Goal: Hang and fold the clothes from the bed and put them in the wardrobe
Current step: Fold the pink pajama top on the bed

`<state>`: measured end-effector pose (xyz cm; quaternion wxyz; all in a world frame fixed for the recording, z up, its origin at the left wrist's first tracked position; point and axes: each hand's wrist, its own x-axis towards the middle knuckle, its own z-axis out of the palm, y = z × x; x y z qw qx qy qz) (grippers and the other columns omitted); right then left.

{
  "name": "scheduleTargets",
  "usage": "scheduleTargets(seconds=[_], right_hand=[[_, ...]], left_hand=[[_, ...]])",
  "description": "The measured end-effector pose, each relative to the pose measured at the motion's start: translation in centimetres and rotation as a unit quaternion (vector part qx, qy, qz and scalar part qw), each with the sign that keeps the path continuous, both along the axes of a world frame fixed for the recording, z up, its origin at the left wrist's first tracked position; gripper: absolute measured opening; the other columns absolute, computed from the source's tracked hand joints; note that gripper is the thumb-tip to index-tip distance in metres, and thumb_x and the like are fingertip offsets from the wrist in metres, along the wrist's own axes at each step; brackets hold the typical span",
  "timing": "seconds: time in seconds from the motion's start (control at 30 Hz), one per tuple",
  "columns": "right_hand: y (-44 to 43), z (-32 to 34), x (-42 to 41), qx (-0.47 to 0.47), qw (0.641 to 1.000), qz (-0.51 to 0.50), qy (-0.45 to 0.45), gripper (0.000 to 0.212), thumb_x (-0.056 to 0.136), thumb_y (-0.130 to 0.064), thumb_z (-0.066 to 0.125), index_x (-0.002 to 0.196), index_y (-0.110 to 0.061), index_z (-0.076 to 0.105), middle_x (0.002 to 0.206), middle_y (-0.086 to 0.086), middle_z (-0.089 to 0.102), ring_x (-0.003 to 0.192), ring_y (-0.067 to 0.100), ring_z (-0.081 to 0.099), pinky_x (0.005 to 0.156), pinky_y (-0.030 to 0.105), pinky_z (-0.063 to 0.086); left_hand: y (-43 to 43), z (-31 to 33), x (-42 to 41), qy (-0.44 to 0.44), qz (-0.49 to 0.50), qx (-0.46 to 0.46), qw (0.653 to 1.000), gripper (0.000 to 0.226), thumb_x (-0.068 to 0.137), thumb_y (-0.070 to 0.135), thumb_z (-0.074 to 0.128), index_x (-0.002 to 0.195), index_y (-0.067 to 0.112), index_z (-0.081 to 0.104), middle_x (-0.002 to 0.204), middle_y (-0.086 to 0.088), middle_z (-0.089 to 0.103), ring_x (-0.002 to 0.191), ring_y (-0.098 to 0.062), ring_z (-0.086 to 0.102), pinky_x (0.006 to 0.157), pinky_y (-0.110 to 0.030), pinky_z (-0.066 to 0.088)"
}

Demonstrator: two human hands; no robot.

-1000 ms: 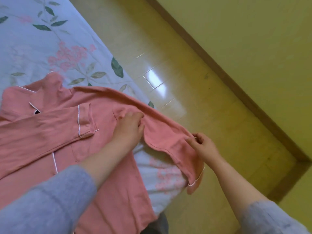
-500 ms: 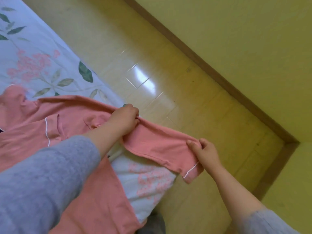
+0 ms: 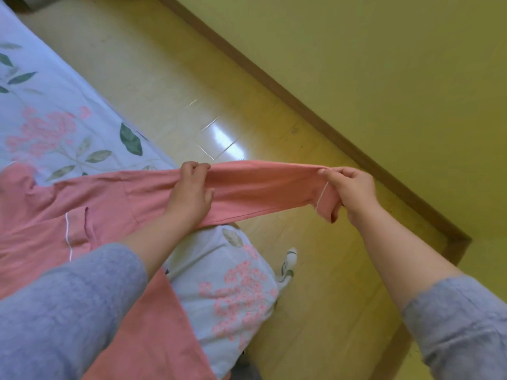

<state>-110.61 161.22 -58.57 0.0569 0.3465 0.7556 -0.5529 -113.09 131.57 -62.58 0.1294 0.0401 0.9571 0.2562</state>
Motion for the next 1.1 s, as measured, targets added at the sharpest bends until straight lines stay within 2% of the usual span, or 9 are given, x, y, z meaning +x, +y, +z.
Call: scheduleTargets(seconds=[0.1, 0.2, 0.27, 0.37, 0.43, 0.63, 0.77, 0.93, 1.1], right_hand=[[0.4, 0.9, -0.6, -0.046, 0.999, -0.025, -0.007, 0.008, 0.085, -0.020, 0.074, 0.077, -0.018, 0.072, 0.082, 0.001, 0.070, 0.066, 0.012, 0.062, 0.052, 0.020, 0.047], [-0.4, 1.7, -1.2, -0.068, 0.997, -0.034, -0.007, 0.005, 0.086, -0.014, 0.072, 0.089, -0.010, 0.071, 0.090, 0.004, 0.070, 0.078, 0.016, 0.063, 0.064, 0.024, 0.052], [-1.3, 2.6, -1.5, -0.100, 0.994, -0.039, -0.006, 0.011, 0.088, -0.015, 0.071, 0.095, -0.008, 0.070, 0.096, 0.009, 0.070, 0.083, 0.019, 0.064, 0.071, 0.028, 0.055], [-3.2, 4.3, -2.1, -0.134, 0.990, -0.036, 0.010, 0.012, 0.090, -0.019, 0.069, 0.098, -0.010, 0.068, 0.106, 0.011, 0.068, 0.093, 0.021, 0.065, 0.086, 0.036, 0.056], [-4.7, 5.4, -2.6, -0.166, 0.985, -0.036, 0.035, 0.010, 0.091, -0.017, 0.068, 0.099, -0.011, 0.067, 0.104, 0.010, 0.068, 0.095, 0.020, 0.064, 0.089, 0.035, 0.055], [-11.1, 8.0, -3.6, -0.235, 0.969, 0.016, 0.074, 0.010, 0.090, -0.009, 0.068, 0.100, -0.008, 0.067, 0.084, 0.005, 0.066, 0.074, 0.012, 0.063, 0.069, 0.025, 0.056], [-16.7, 9.6, -4.3, -0.234, 0.964, 0.094, 0.078, 0.009, 0.088, -0.003, 0.068, 0.095, -0.008, 0.068, 0.067, -0.001, 0.069, 0.058, 0.008, 0.062, 0.059, 0.021, 0.053], [-24.4, 11.9, -4.2, -0.227, 0.953, 0.187, 0.069, 0.011, 0.084, -0.003, 0.071, 0.091, -0.011, 0.072, 0.072, 0.002, 0.070, 0.061, 0.009, 0.063, 0.060, 0.021, 0.054], [-34.4, 12.6, -2.9, -0.222, 0.942, 0.241, 0.074, 0.011, 0.081, -0.003, 0.073, 0.090, -0.011, 0.072, 0.074, 0.006, 0.067, 0.058, 0.010, 0.060, 0.057, 0.022, 0.051]], left_hand=[[-0.5, -0.2, 1.1, -0.002, -0.002, -0.020, 1.000, 0.033, 0.088, 0.011, 0.060, 0.120, 0.004, 0.058, 0.120, -0.019, 0.054, 0.101, -0.036, 0.057, 0.089, -0.040, 0.045], [-1.4, -1.2, 2.9, -0.091, -0.035, -0.066, 0.993, 0.039, 0.088, 0.016, 0.061, 0.124, 0.003, 0.054, 0.125, -0.020, 0.051, 0.117, -0.035, 0.049, 0.099, -0.036, 0.037], [-2.1, -1.6, 3.9, -0.142, -0.040, -0.030, 0.989, 0.042, 0.090, 0.013, 0.060, 0.129, 0.003, 0.050, 0.132, -0.019, 0.044, 0.124, -0.031, 0.044, 0.102, -0.030, 0.032], [-3.0, -1.1, 4.7, -0.124, 0.024, 0.079, 0.989, 0.036, 0.091, 0.006, 0.057, 0.127, 0.008, 0.055, 0.130, -0.015, 0.048, 0.108, -0.028, 0.057, 0.096, -0.028, 0.042], [-3.6, -0.7, 5.2, -0.079, 0.080, 0.112, 0.987, 0.030, 0.090, 0.002, 0.056, 0.119, 0.007, 0.061, 0.122, -0.013, 0.055, 0.096, -0.026, 0.062, 0.087, -0.025, 0.044], [-6.9, 0.6, 7.8, -0.062, 0.140, 0.116, 0.981, 0.025, 0.090, 0.001, 0.056, 0.112, 0.004, 0.065, 0.117, -0.011, 0.064, 0.099, -0.026, 0.062, 0.087, -0.026, 0.043], [-11.4, 2.2, 9.7, -0.057, 0.192, 0.116, 0.973, 0.021, 0.088, -0.001, 0.057, 0.106, 0.005, 0.067, 0.112, -0.011, 0.066, 0.084, -0.020, 0.060, 0.073, -0.015, 0.035], [-17.9, 4.3, 12.8, -0.037, 0.247, 0.113, 0.962, 0.017, 0.087, 0.002, 0.061, 0.099, 0.011, 0.069, 0.103, -0.006, 0.069, 0.083, -0.015, 0.056, 0.067, -0.015, 0.032], [-24.7, 5.3, 17.9, -0.024, 0.312, 0.127, 0.941, 0.016, 0.088, 0.000, 0.061, 0.101, 0.006, 0.067, 0.102, -0.008, 0.067, 0.077, -0.011, 0.057, 0.062, 0.000, 0.038]])
